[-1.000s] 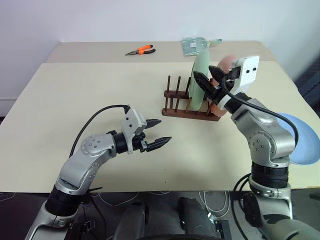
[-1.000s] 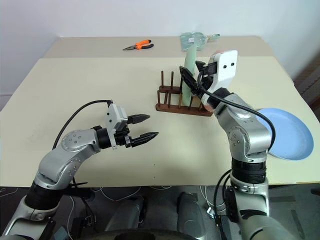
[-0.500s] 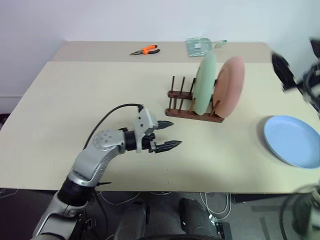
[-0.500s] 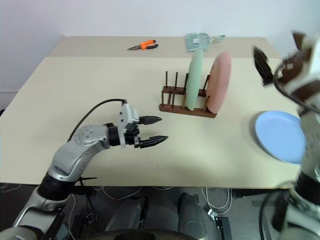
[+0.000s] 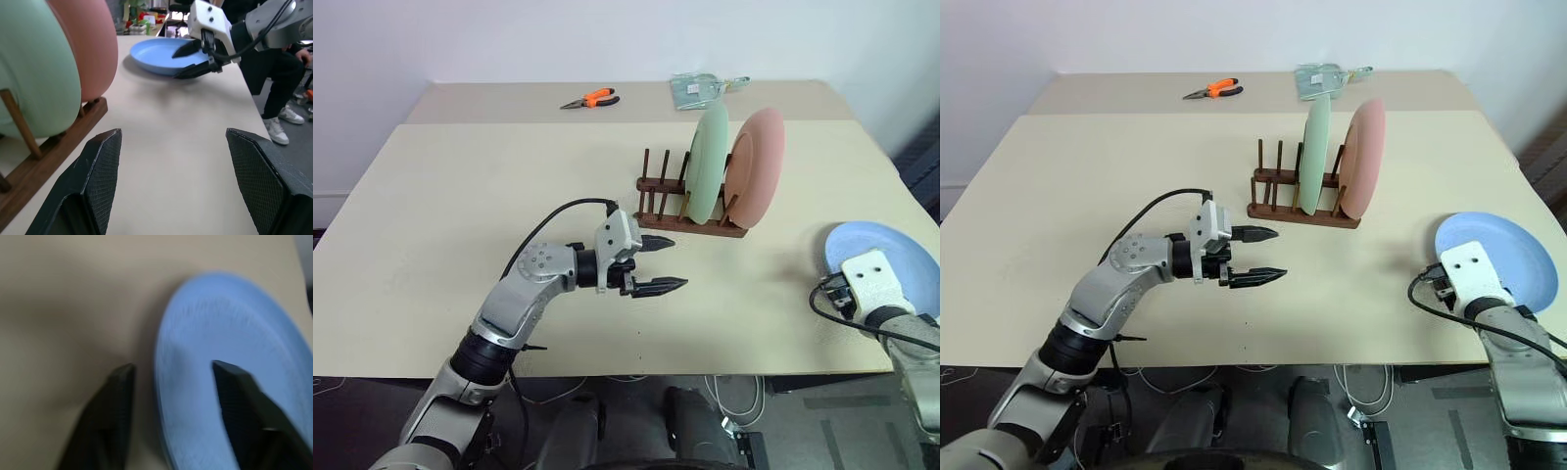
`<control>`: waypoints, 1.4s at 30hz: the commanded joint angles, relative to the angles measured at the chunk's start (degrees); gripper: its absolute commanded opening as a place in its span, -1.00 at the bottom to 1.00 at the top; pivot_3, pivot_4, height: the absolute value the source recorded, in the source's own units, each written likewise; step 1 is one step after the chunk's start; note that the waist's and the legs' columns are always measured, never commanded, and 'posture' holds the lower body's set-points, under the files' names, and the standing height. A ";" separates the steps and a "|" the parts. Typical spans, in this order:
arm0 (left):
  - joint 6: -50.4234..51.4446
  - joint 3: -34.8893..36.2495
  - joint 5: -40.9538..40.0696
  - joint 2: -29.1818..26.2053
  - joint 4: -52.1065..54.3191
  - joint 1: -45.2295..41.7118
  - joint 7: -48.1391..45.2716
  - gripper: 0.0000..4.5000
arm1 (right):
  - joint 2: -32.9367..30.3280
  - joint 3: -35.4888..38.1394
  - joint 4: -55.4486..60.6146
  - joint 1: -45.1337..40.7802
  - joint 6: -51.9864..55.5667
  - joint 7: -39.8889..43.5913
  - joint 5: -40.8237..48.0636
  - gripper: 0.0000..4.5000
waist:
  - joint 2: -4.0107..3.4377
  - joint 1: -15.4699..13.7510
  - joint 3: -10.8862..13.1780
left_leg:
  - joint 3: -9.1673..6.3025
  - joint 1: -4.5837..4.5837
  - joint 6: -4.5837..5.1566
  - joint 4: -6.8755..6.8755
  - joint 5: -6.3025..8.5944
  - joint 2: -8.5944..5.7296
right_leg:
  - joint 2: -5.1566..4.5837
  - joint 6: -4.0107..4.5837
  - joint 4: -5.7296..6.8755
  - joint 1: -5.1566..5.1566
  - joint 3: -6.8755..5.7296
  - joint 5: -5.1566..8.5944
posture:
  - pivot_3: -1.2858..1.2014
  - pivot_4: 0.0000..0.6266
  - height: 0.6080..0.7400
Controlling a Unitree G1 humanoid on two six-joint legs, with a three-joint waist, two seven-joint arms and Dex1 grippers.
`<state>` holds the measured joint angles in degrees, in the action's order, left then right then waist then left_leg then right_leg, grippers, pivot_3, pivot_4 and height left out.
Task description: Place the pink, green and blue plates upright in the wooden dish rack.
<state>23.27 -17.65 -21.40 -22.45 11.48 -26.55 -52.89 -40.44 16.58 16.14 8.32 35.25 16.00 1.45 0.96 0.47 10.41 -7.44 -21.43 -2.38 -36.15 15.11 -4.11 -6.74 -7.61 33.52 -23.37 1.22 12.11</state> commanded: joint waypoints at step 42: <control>-6.03 19.39 5.11 -8.05 -1.86 8.90 11.38 0.56 | 43.49 -9.03 0.35 -53.10 2.62 -25.74 56.30 -0.97 | -0.16 0.69 0.10 | -0.38 0.00 -0.09 0.17 -0.06 0.00 | 0.16 -0.03 0.60 -0.38 -0.14 -0.24 | 0.03 -0.52 1.00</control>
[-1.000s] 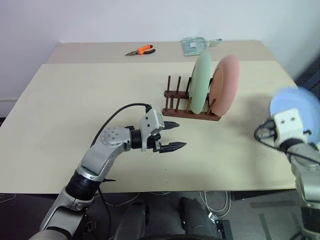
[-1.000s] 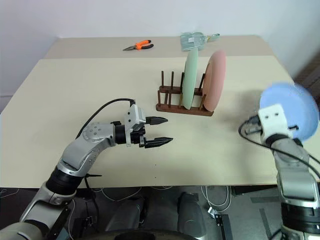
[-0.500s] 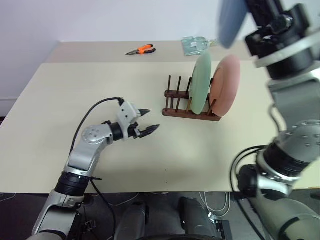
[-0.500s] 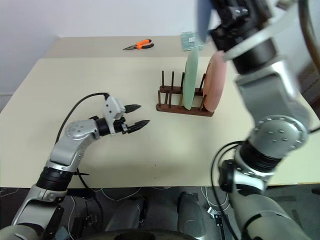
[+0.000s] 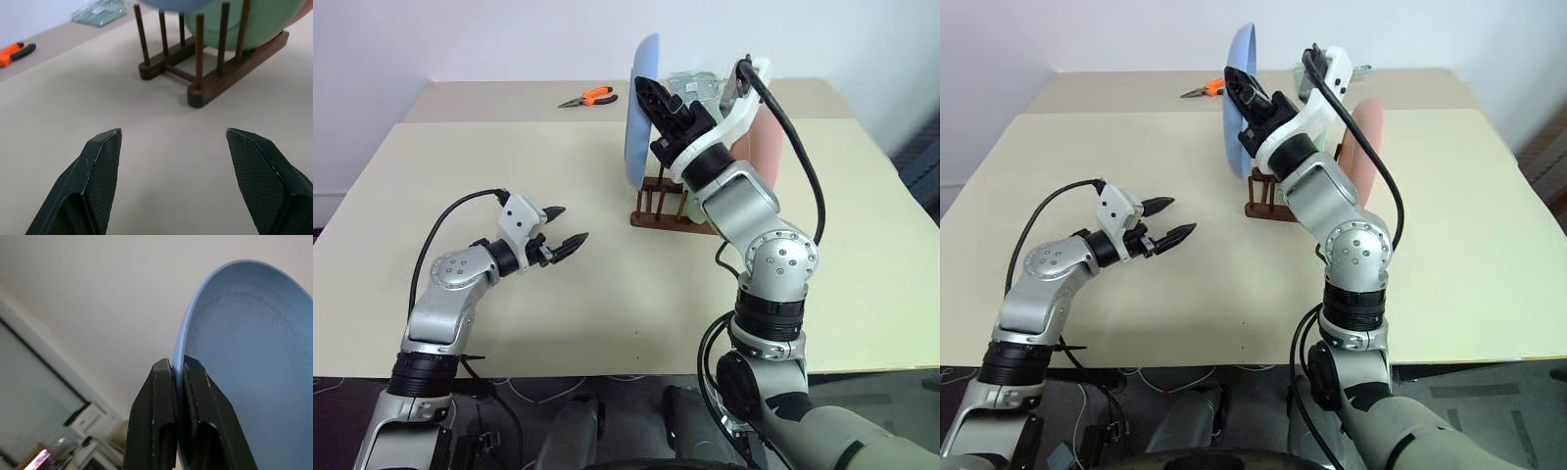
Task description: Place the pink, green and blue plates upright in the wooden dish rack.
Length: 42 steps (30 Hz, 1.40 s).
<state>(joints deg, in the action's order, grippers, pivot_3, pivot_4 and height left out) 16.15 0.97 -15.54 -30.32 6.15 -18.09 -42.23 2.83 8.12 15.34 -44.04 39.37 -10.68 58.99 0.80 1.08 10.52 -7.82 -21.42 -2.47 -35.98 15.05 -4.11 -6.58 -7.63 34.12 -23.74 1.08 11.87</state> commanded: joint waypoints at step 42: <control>4.95 -4.67 -1.78 1.71 4.23 -1.05 -3.75 0.56 | -38.52 8.34 16.27 13.42 2.38 26.96 -20.55 0.97 | 0.08 -0.61 0.03 | 0.05 -0.08 0.02 -0.06 0.01 -0.03 | -0.11 -0.05 -0.38 0.22 -0.03 0.06 | 0.03 -0.52 1.00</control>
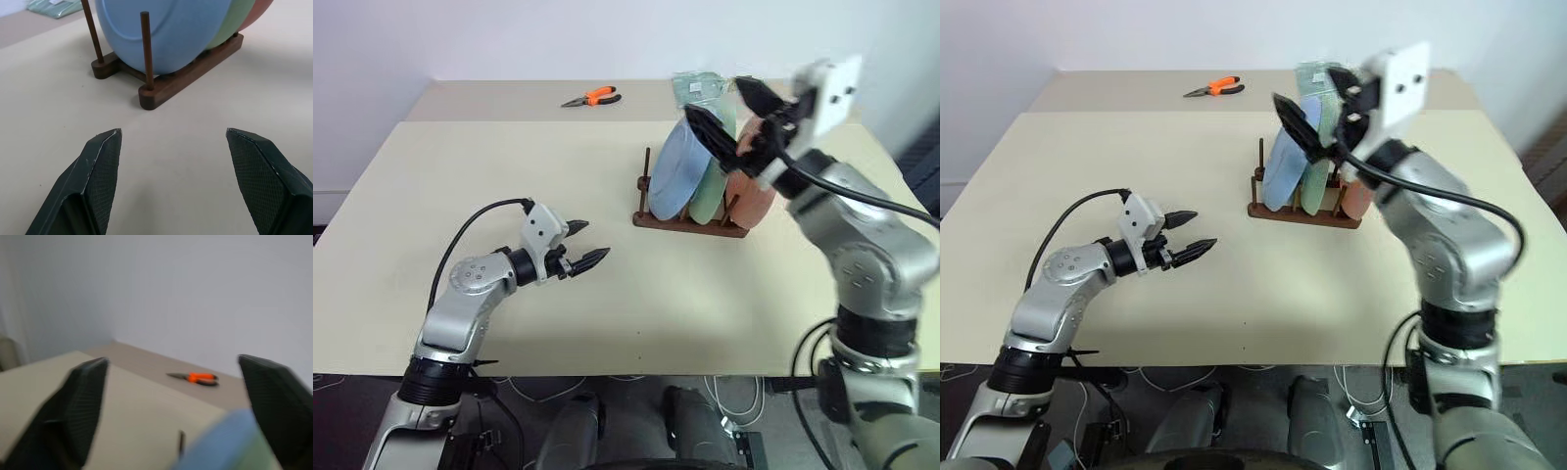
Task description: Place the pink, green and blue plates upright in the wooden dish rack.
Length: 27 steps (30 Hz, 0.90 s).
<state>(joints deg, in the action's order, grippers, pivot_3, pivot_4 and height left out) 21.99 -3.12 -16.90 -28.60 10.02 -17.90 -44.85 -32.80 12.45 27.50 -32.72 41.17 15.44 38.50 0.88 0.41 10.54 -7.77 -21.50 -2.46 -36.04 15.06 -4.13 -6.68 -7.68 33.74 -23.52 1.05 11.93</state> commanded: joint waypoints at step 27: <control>-3.84 -4.84 -0.39 2.82 0.37 0.90 -5.21 0.56 | -10.41 -30.75 7.34 4.67 -0.63 6.80 -36.78 -0.98 | 0.04 0.08 0.02 | 0.07 -0.01 0.01 0.00 0.01 0.03 | -0.06 0.08 -0.28 0.07 -0.03 0.16 | 0.03 -0.52 1.00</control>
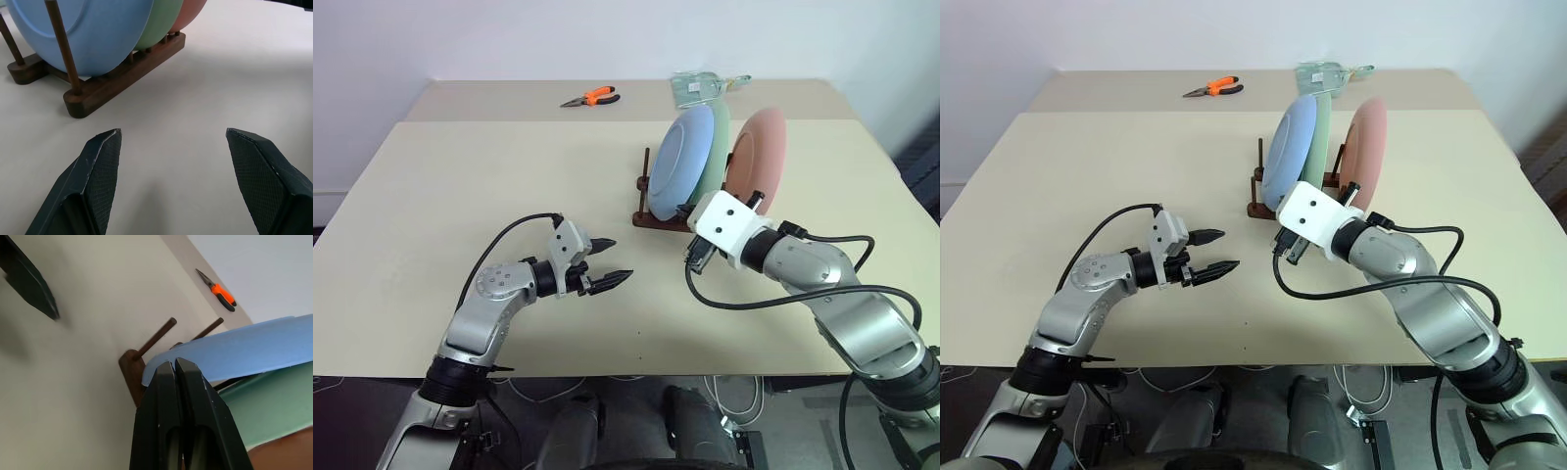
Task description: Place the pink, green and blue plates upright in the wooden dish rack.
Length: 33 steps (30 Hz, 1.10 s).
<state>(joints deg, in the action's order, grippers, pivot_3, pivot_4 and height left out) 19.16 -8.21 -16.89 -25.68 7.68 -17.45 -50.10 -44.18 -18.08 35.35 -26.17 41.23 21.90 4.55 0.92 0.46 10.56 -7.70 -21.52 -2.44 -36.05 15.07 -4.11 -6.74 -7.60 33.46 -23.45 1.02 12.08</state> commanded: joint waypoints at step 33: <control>-0.79 -0.22 0.11 0.62 3.25 0.54 0.78 0.56 | 7.45 -1.52 -6.02 -5.24 -3.91 7.79 -14.55 -0.98 | 0.00 0.23 0.00 | 0.00 0.04 0.00 0.00 0.00 0.00 | 0.04 -0.02 0.05 0.00 0.00 -0.18 | 0.03 -0.52 1.00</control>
<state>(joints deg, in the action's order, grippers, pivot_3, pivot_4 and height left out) 19.16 -8.52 -16.73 -24.84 9.09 -16.55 -49.52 -37.53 -19.77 27.91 -29.54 39.09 29.53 -9.25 0.92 0.68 10.56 -7.70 -21.47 -2.45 -36.04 15.07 -4.11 -6.70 -7.64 33.52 -23.45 1.02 11.90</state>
